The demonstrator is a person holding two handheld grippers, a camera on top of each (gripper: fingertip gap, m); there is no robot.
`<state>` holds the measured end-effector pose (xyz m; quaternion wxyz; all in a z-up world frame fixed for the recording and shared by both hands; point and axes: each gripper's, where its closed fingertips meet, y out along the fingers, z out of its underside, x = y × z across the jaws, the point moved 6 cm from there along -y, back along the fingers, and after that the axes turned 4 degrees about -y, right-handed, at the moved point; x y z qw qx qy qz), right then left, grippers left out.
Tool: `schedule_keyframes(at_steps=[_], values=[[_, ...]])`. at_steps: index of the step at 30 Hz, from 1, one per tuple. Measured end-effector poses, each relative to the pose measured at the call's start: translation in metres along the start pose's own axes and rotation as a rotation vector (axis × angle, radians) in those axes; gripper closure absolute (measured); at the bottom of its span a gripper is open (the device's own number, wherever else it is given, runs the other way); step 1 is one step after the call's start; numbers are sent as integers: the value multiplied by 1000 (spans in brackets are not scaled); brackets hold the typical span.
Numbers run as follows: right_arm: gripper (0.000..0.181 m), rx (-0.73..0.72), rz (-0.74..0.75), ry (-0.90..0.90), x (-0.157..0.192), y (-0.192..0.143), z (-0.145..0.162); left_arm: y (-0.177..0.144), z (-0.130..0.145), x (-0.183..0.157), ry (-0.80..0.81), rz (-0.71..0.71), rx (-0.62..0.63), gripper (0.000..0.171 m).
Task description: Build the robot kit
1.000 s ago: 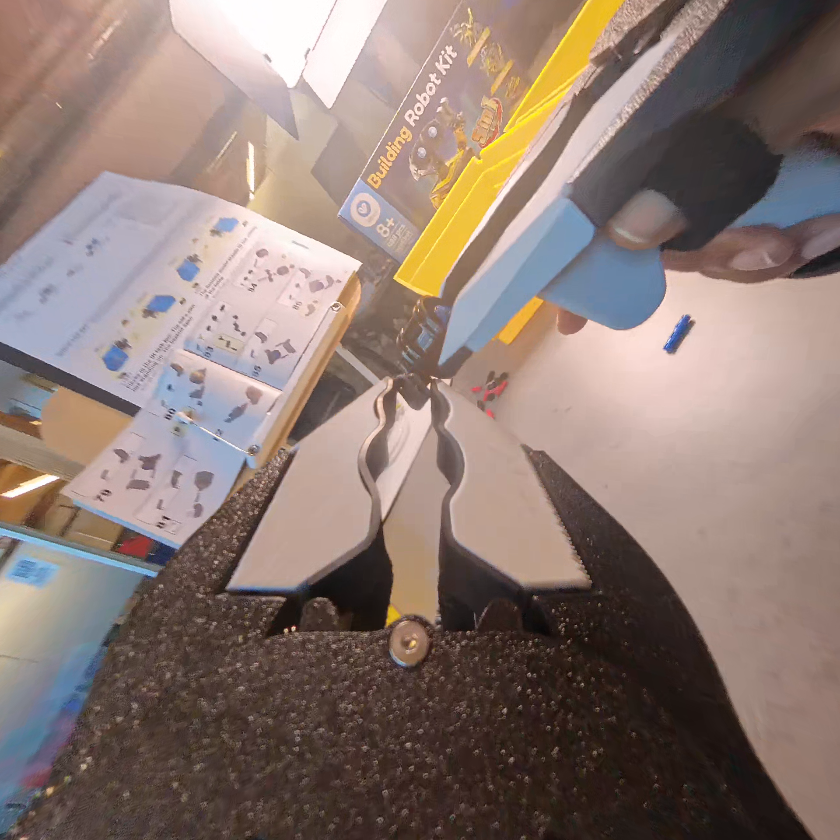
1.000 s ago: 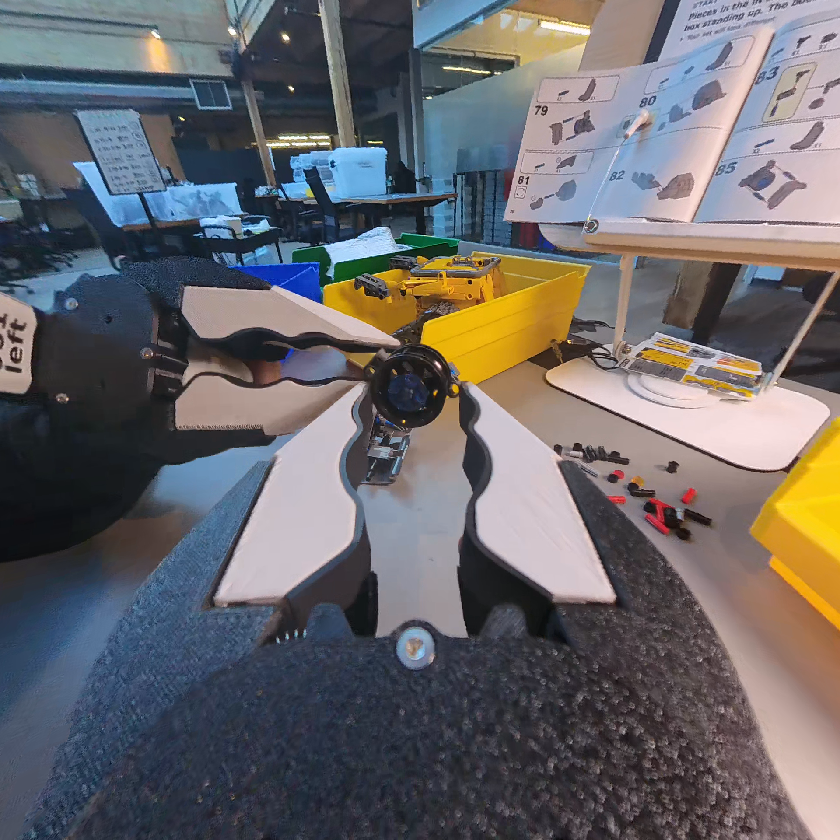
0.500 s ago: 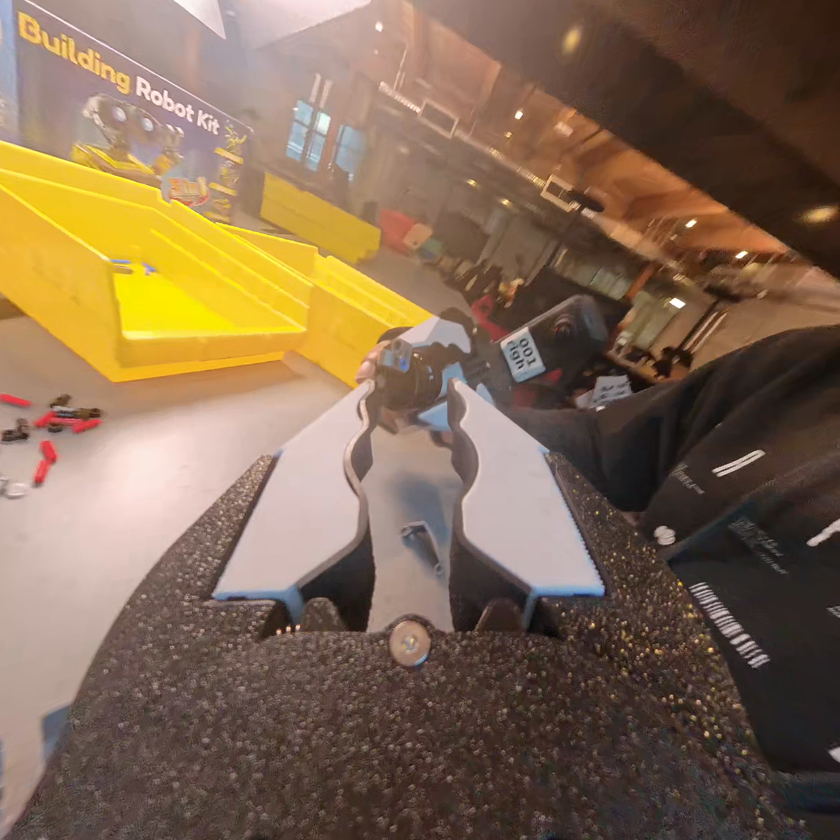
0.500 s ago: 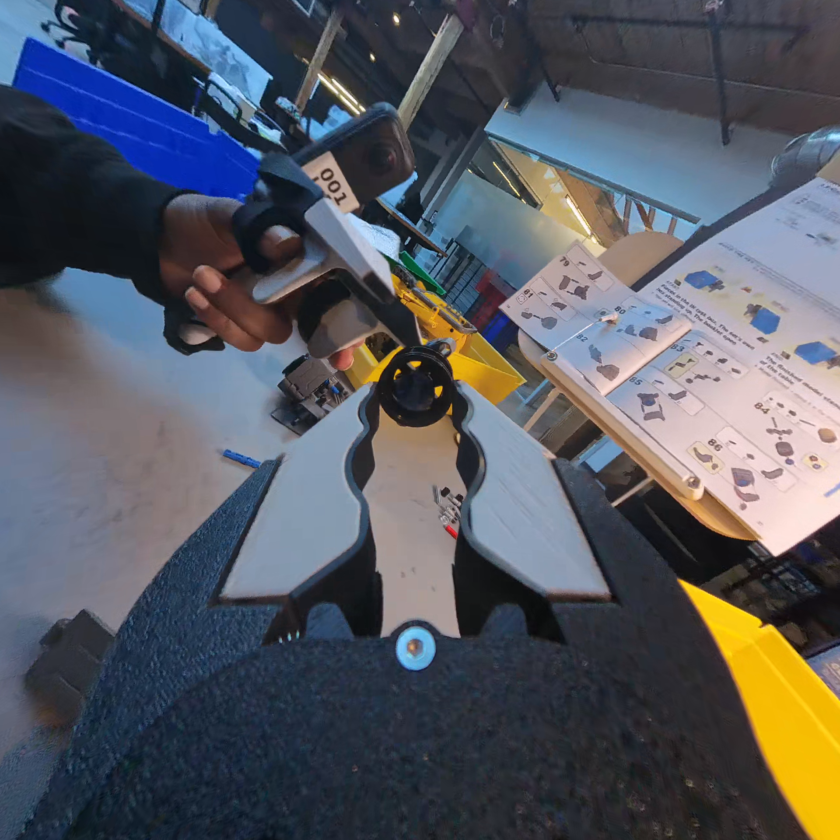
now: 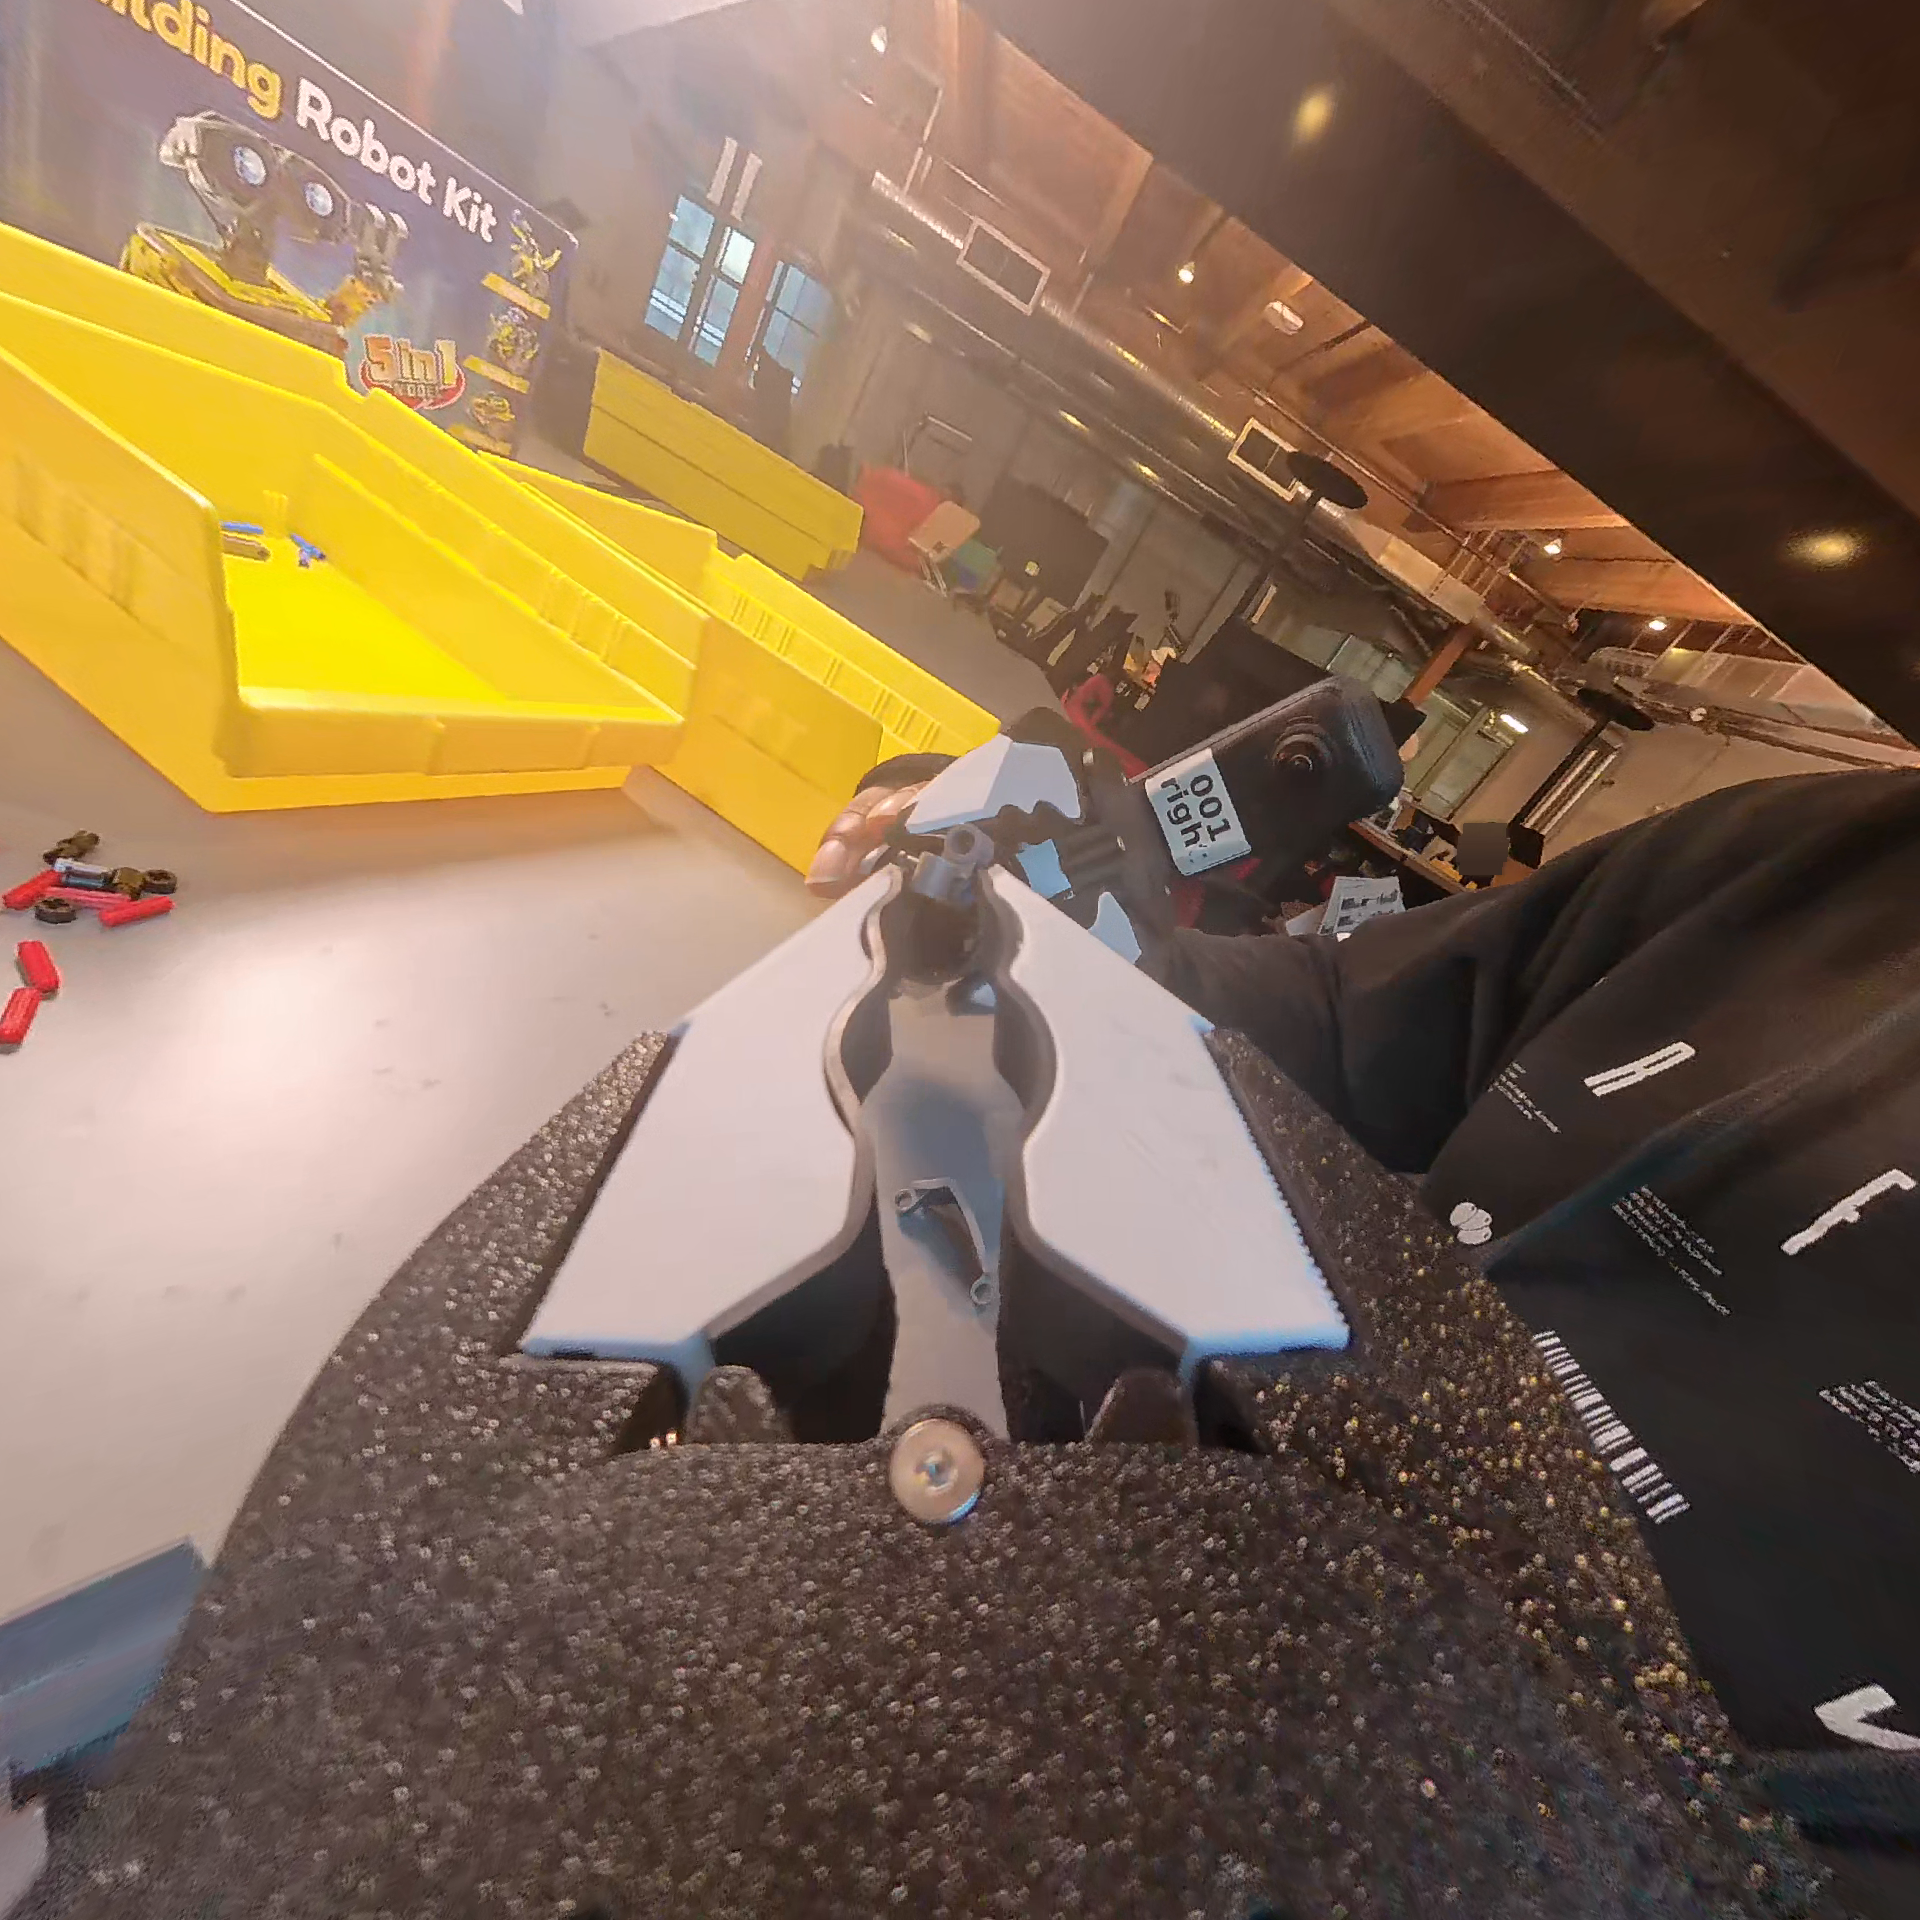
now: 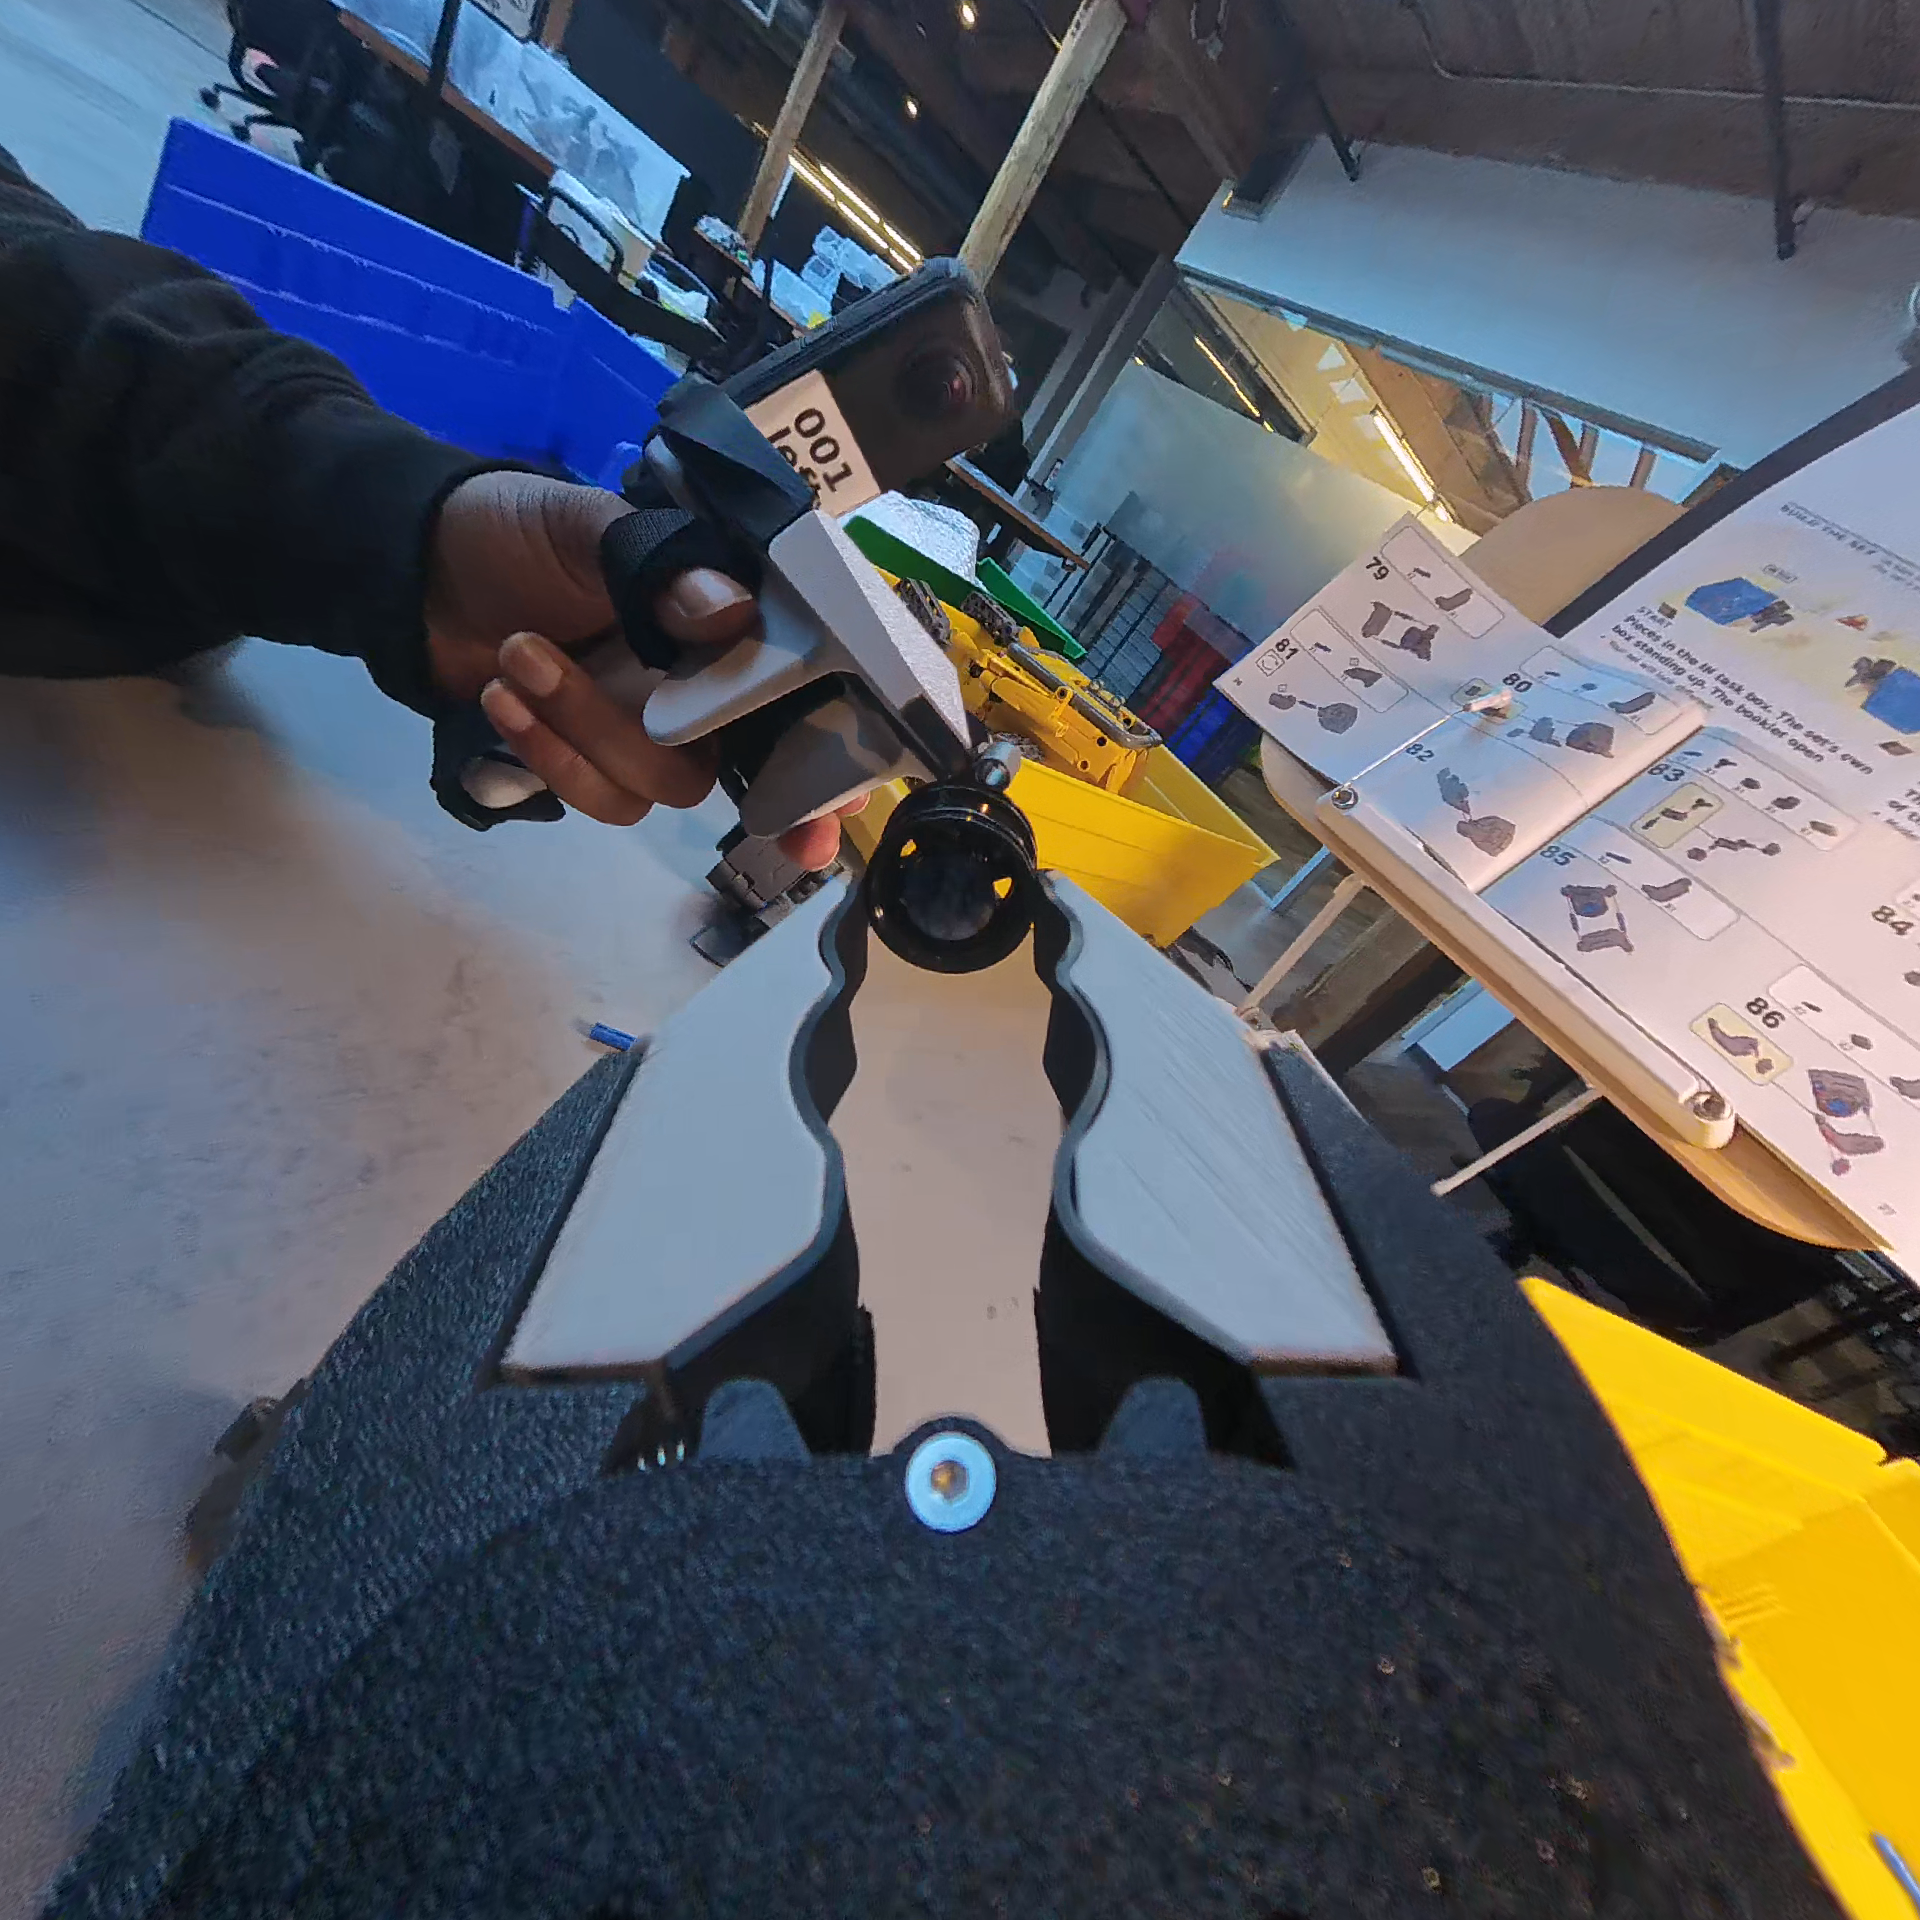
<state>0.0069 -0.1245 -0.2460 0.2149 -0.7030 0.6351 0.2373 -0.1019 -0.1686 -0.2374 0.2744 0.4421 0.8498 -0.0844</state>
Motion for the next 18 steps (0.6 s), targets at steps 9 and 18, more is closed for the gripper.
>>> schedule_keyframes(at_steps=[9, 18], values=[[150, -64, -71, 232, -4, -2, -6, -4, 0, -13, 292, 2, 1, 161], [150, -260, -250, 622, -11, -9, -14, -4, 7, -36, 695, -72, 123, 164]])
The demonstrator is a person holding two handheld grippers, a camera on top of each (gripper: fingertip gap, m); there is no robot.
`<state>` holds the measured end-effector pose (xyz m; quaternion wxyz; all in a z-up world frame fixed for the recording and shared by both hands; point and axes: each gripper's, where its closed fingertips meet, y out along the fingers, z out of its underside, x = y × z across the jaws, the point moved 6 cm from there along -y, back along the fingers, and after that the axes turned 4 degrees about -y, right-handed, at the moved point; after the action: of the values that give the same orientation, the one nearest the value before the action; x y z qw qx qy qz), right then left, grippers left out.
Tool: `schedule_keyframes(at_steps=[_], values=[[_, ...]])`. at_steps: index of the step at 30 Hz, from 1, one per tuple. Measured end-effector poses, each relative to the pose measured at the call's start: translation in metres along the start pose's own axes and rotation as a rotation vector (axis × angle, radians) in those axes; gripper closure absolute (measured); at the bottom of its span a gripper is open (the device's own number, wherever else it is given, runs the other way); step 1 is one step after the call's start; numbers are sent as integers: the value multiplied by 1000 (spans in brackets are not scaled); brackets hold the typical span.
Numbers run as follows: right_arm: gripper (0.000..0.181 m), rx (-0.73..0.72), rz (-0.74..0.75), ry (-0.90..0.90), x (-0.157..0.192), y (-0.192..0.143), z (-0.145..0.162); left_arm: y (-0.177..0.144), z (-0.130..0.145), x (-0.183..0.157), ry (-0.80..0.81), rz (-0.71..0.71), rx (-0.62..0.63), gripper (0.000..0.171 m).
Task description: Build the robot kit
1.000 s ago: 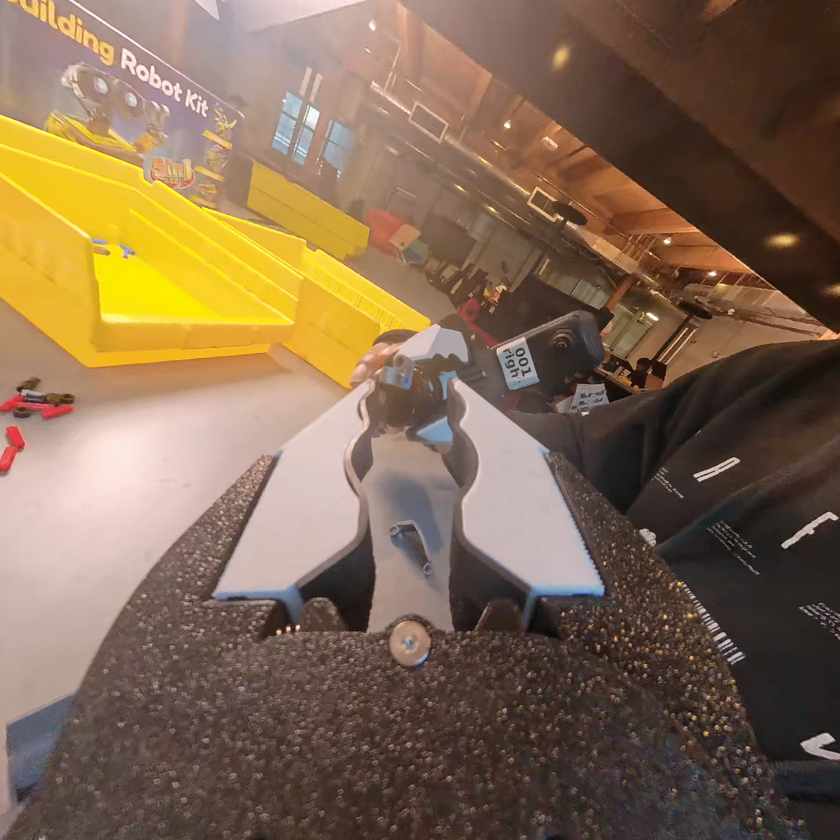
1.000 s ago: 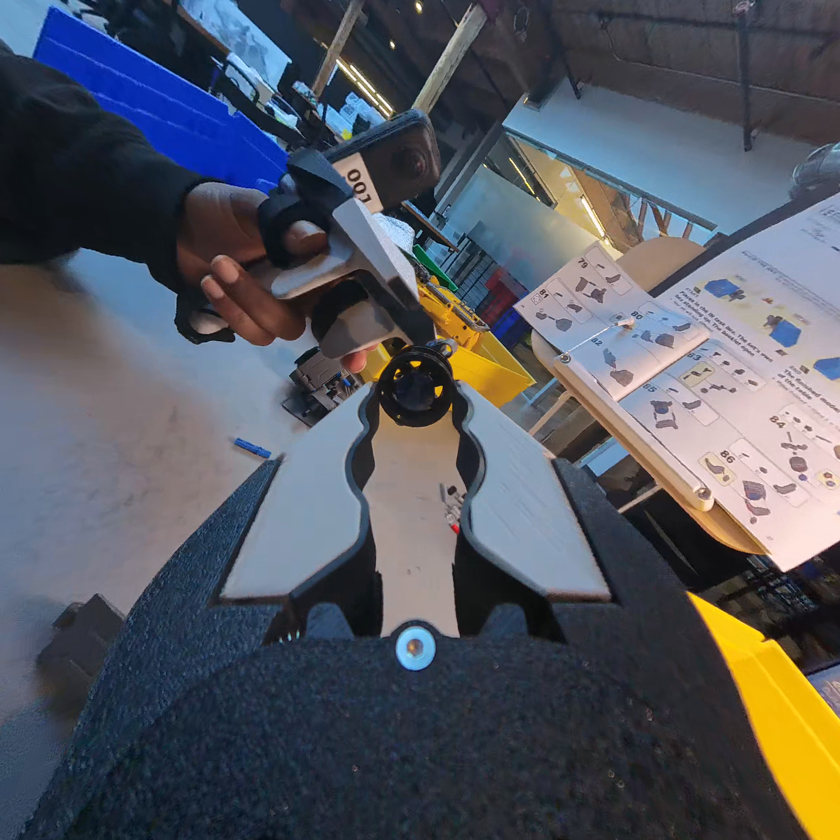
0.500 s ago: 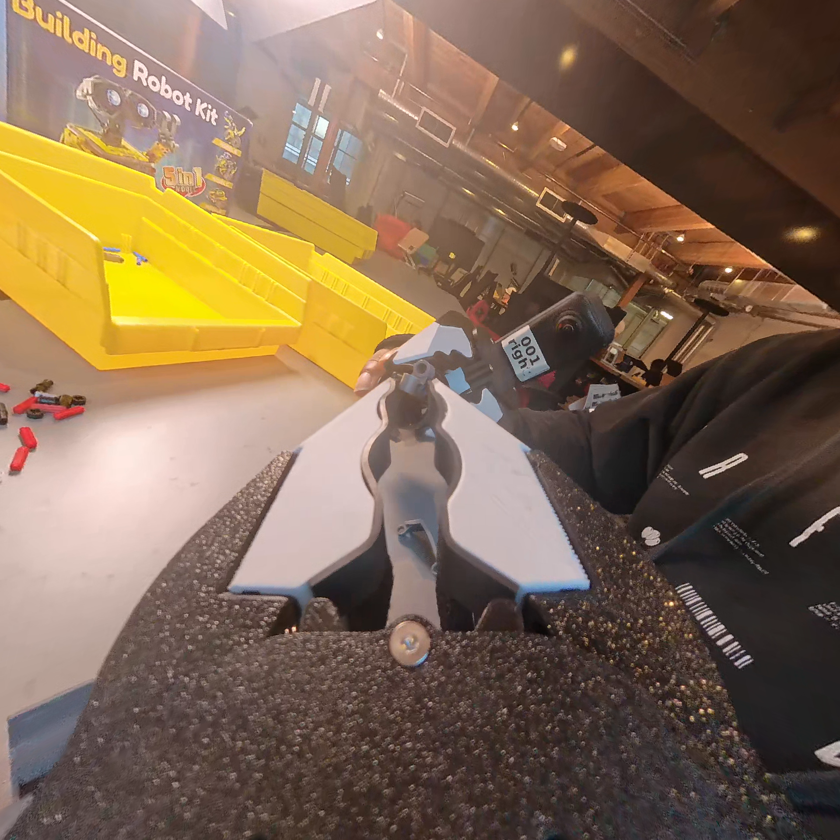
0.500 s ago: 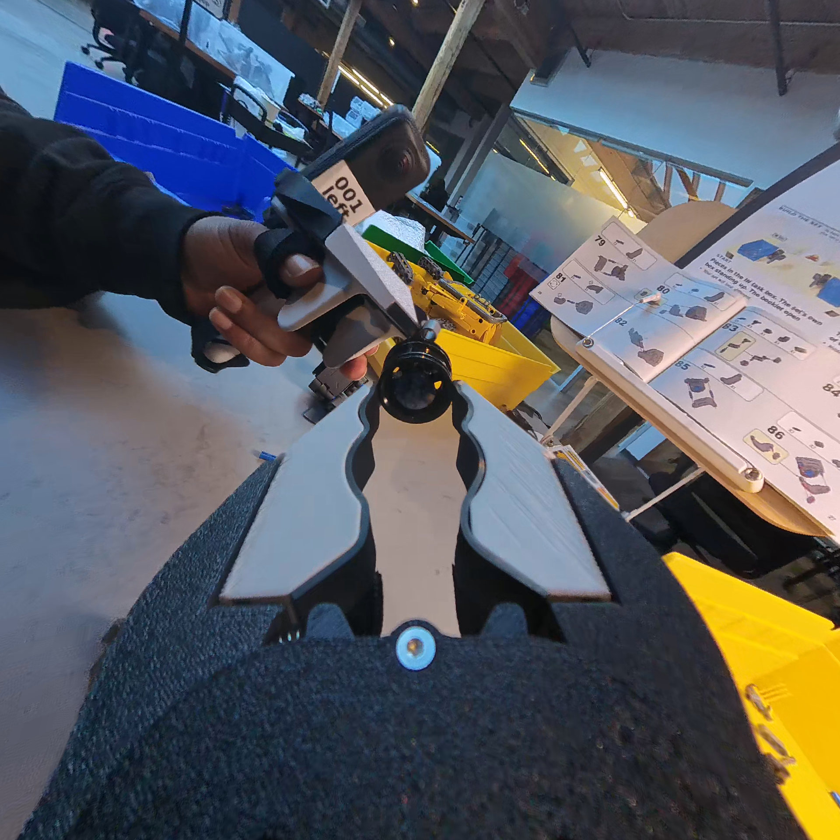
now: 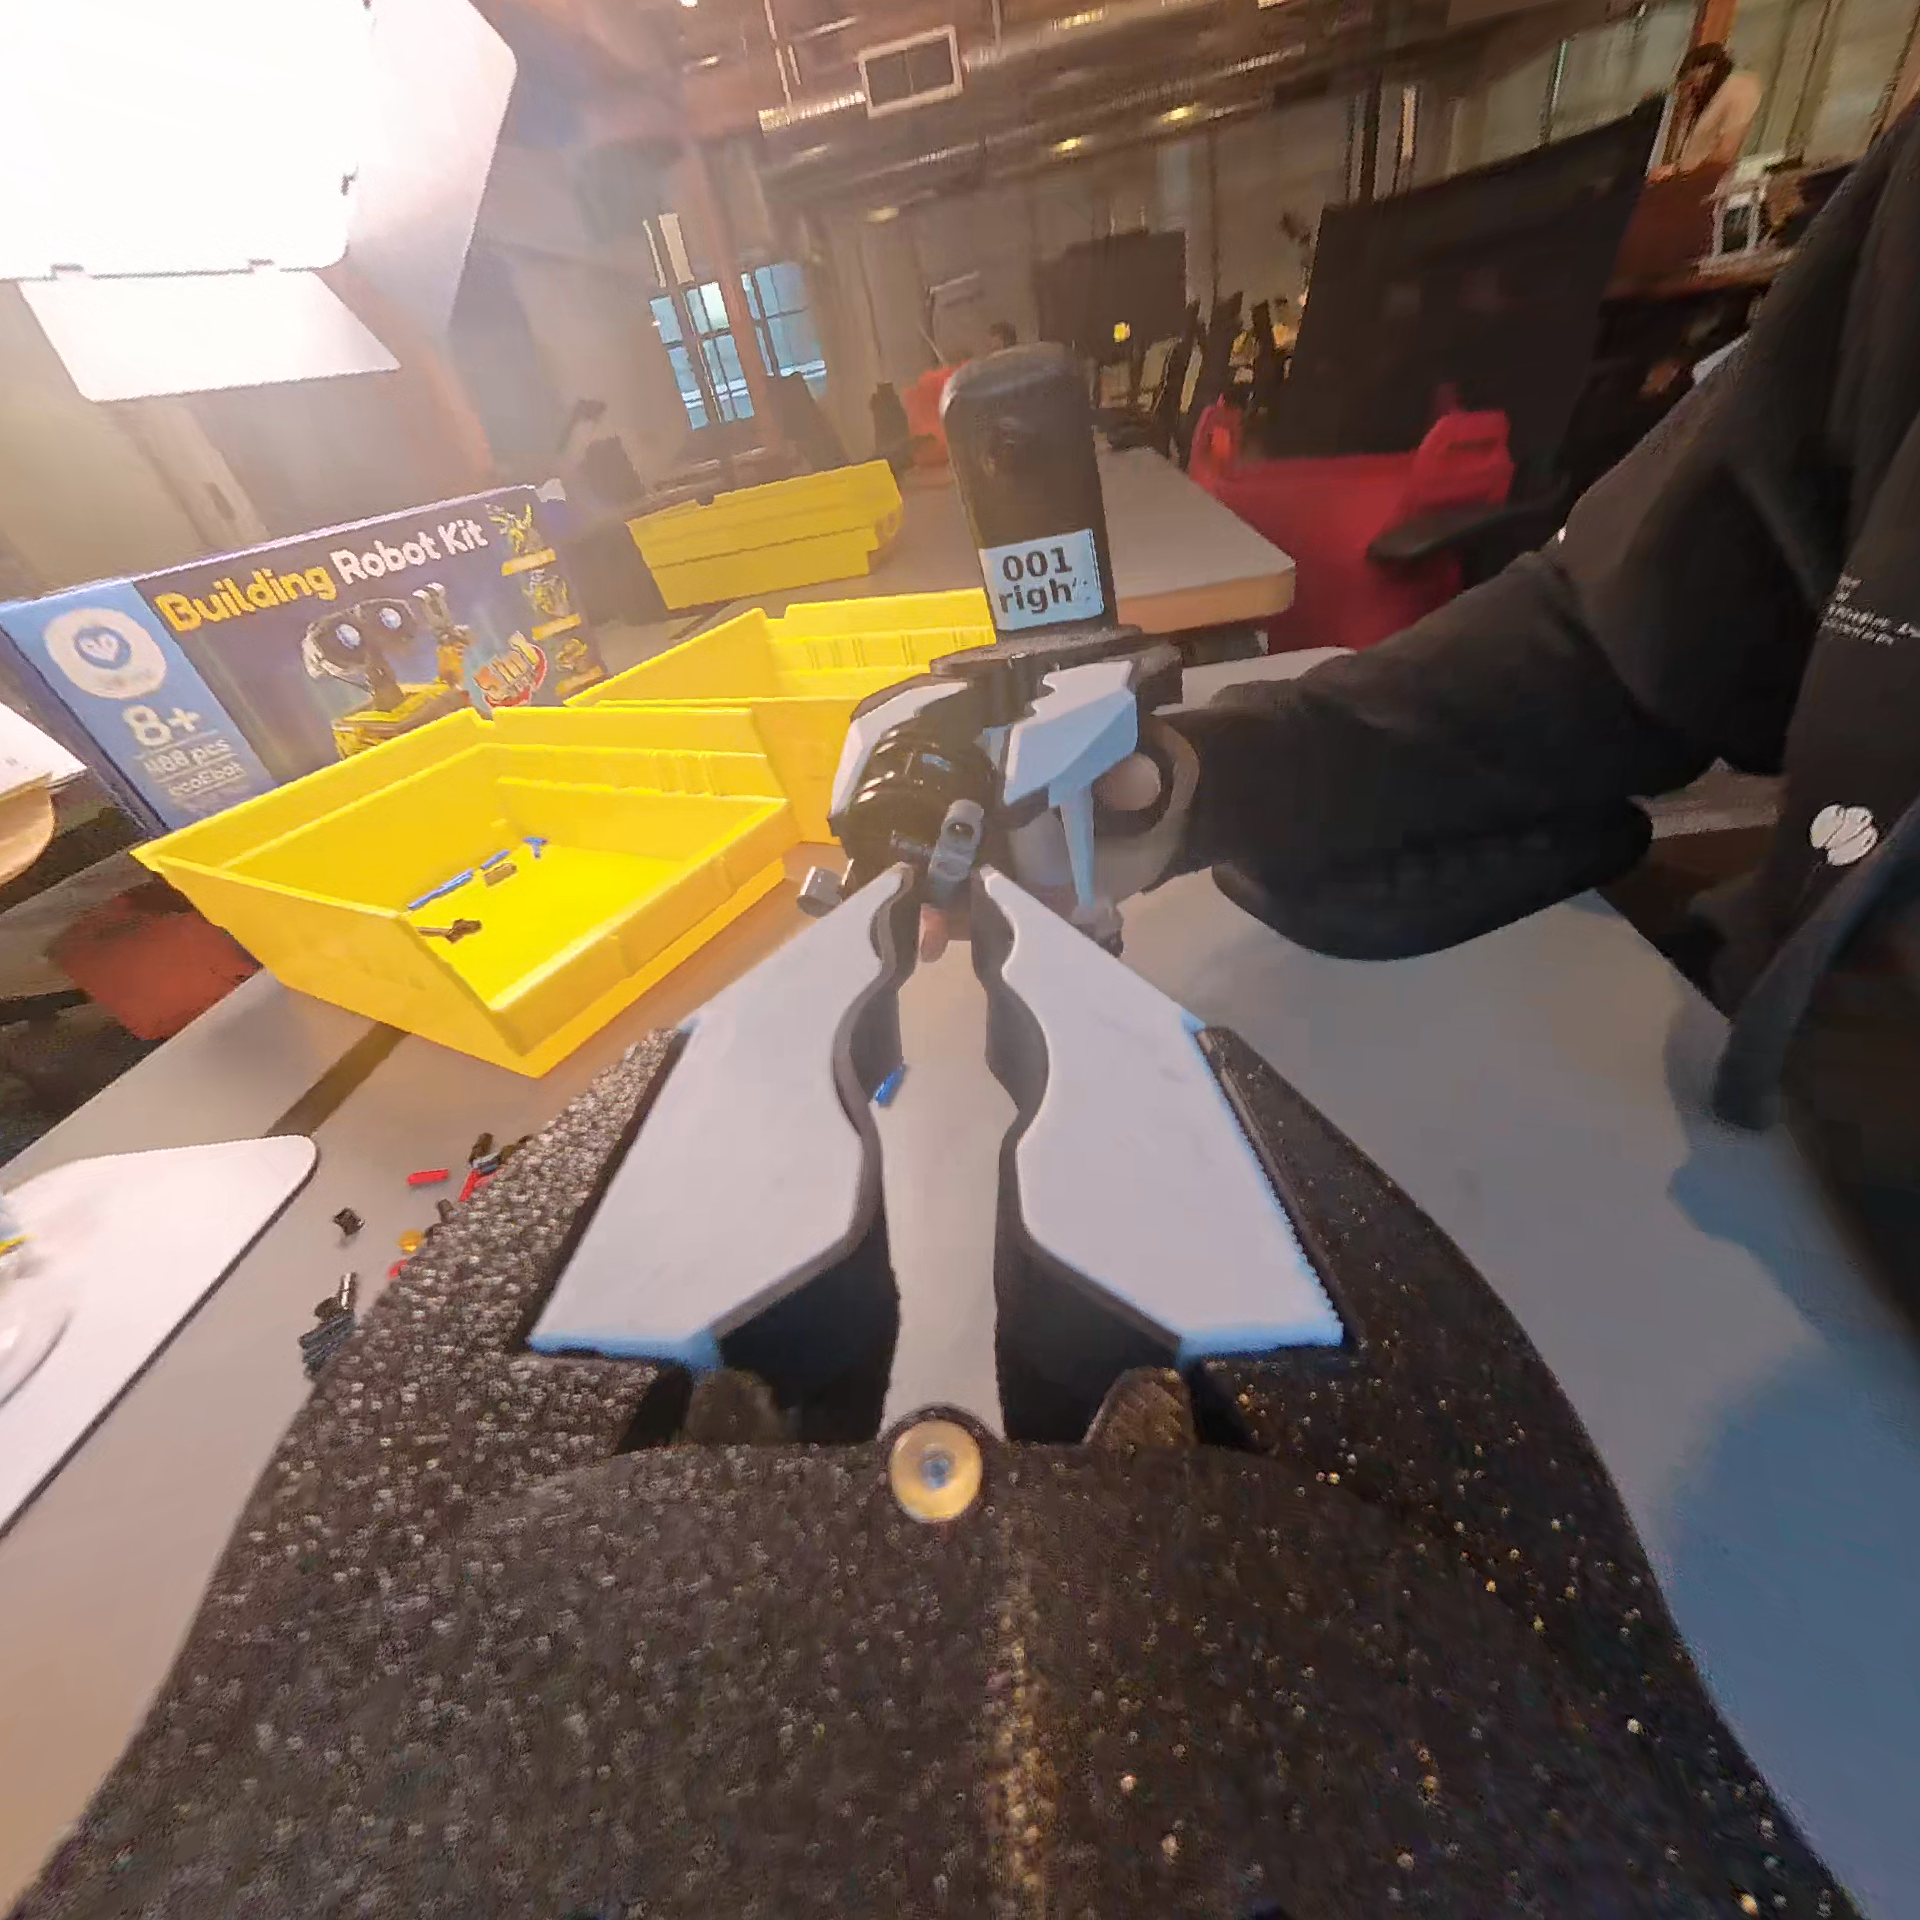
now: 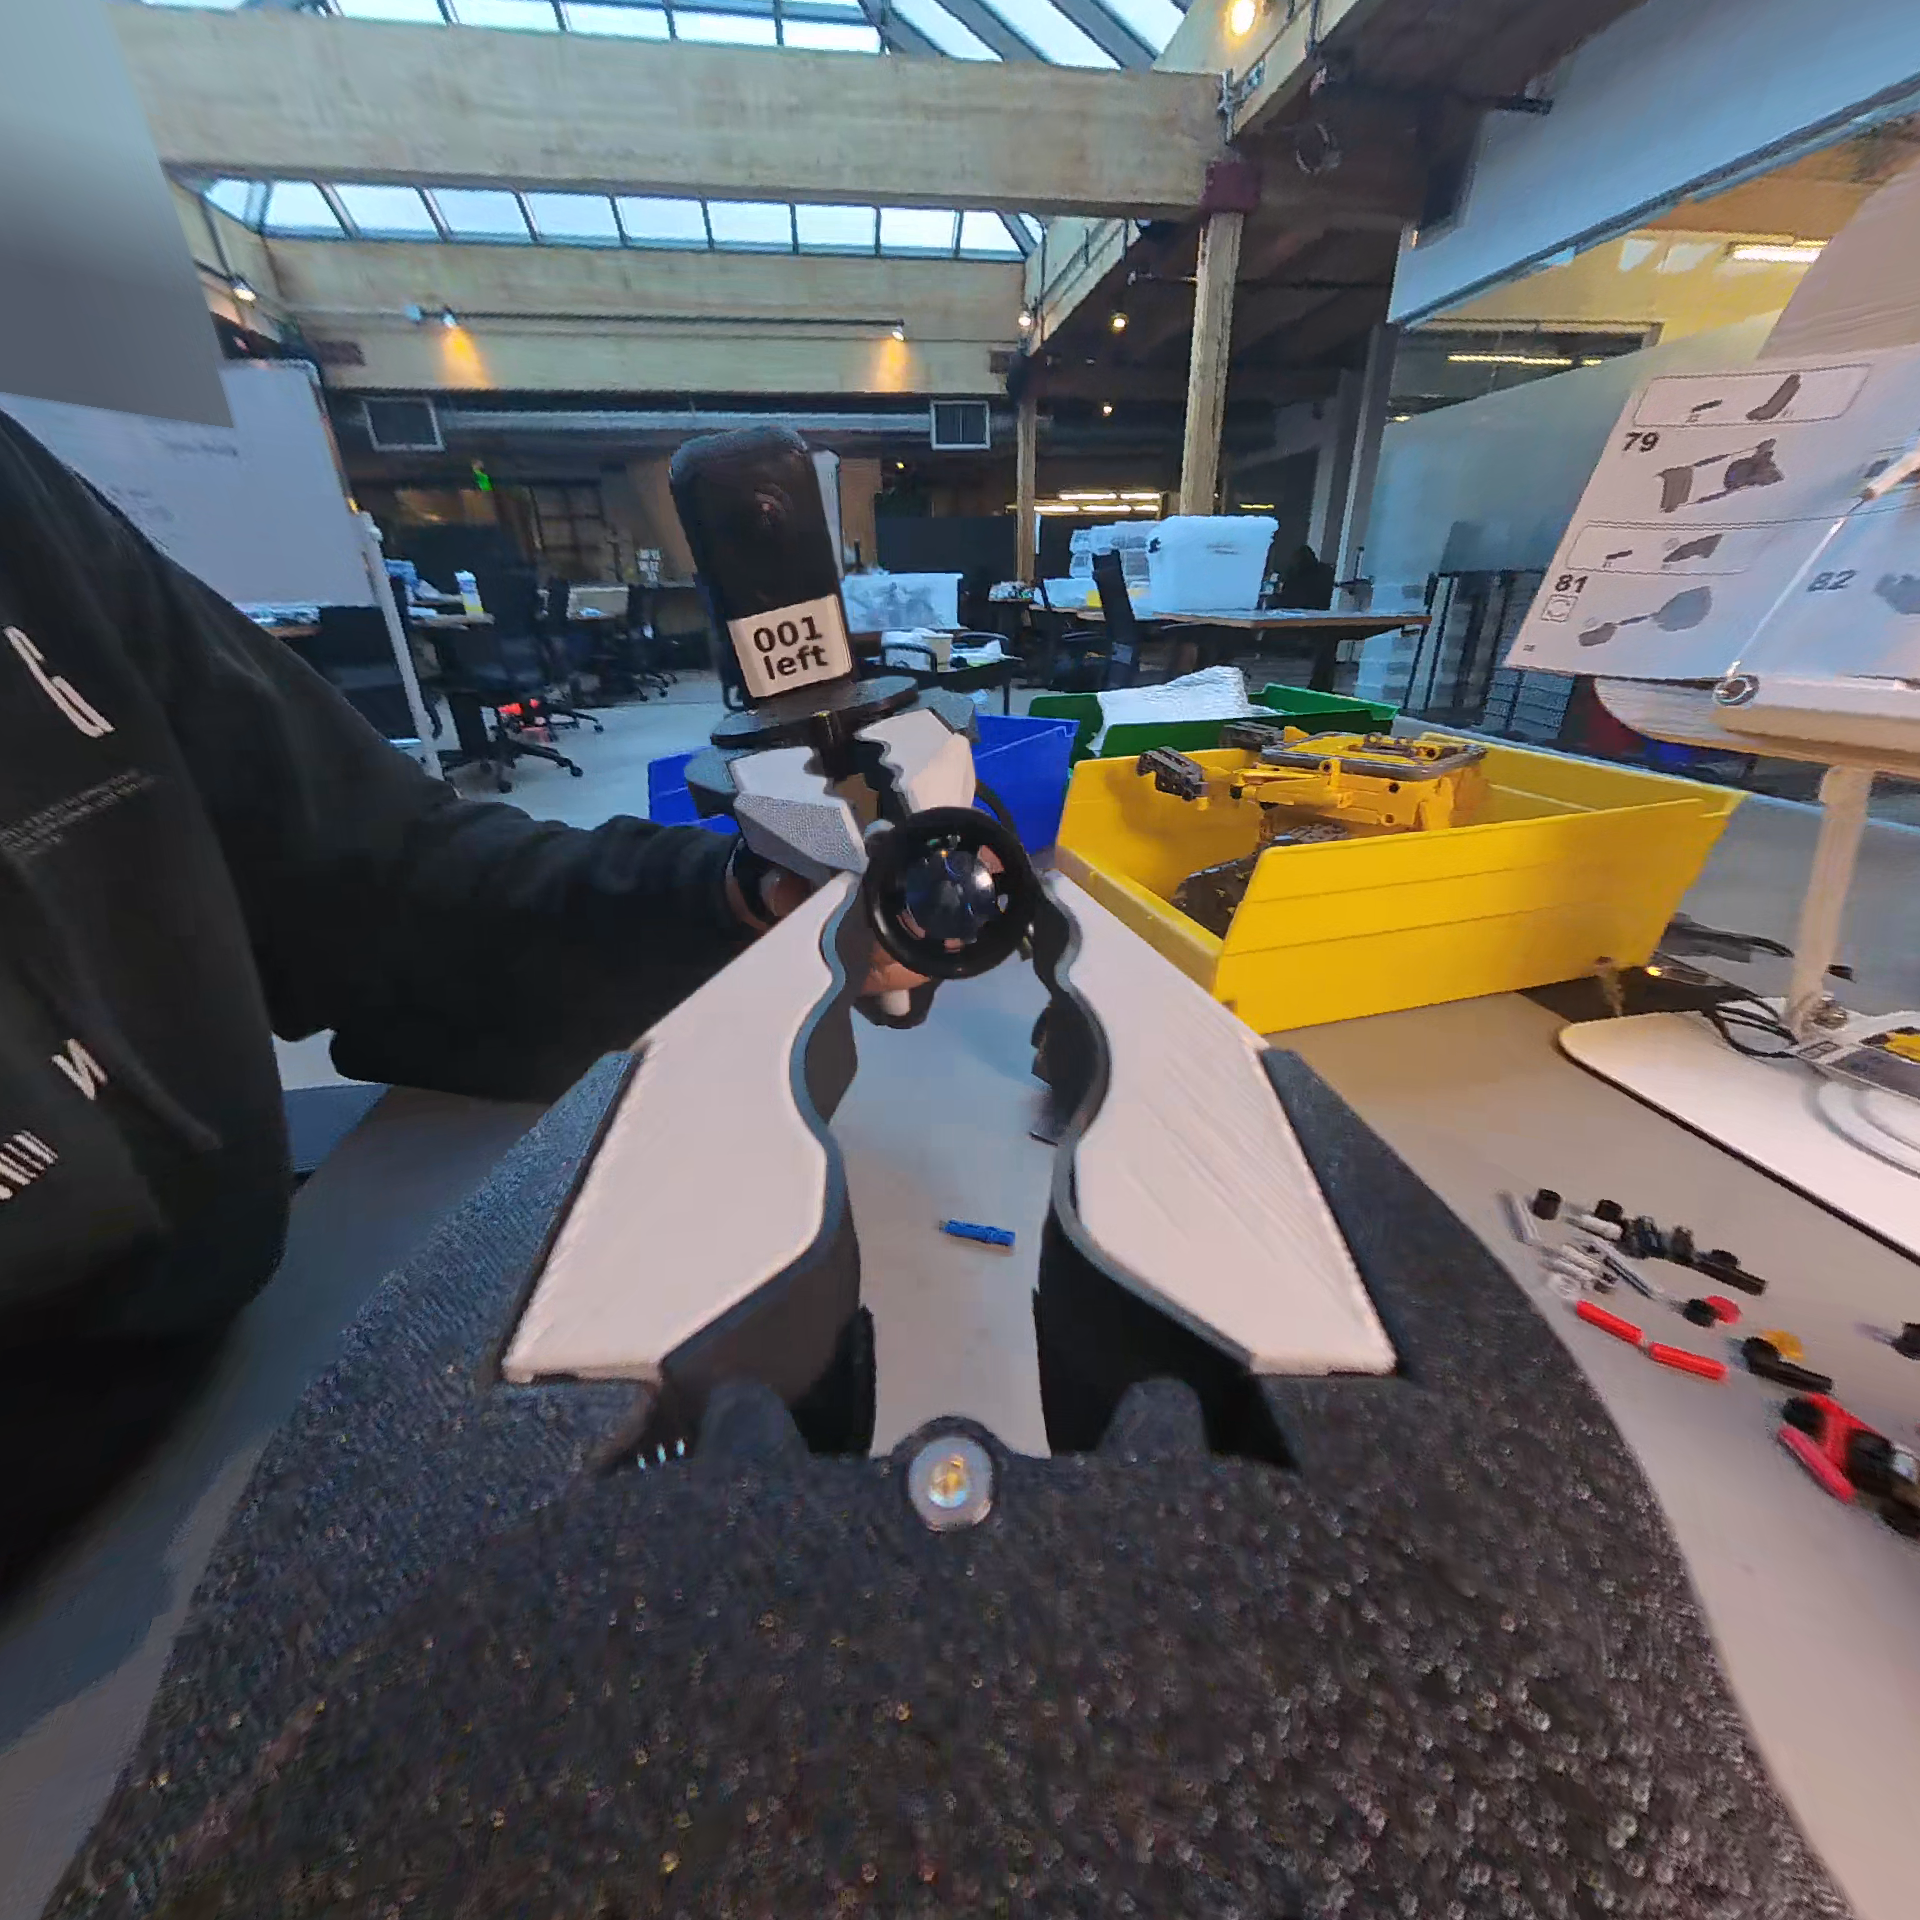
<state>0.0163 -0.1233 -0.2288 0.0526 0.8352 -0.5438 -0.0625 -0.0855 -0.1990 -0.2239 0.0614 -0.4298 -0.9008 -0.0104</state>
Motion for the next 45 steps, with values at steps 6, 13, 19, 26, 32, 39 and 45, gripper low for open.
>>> schedule_keyframes(at_steps=[6, 13, 19, 26, 32, 39, 45], values=[[150, -63, -27, -14, 1, -3, -5, -5, 4, 7, -310, 153, -52, 151], [150, -15, 6, -187, 9, 0, -4, 3, 15, 17, -936, 436, -156, 146], [150, 18, 9, -194, 7, -2, -1, 3, 10, 13, -785, 356, -112, 167], [150, -14, -44, -55, 5, -3, 1, 2, 5, 8, -626, 300, -70, 166], [150, -61, -41, 6, 1, -6, -2, 2, 4, 9, -535, 230, -48, 152], [150, -34, -30, -47, 3, -5, 0, 0, -1, 9, -650, 299, -91, 150], [150, 56, 4, -220, 9, 0, 6, 2, 3, 12, -774, 316, -99, 148]])
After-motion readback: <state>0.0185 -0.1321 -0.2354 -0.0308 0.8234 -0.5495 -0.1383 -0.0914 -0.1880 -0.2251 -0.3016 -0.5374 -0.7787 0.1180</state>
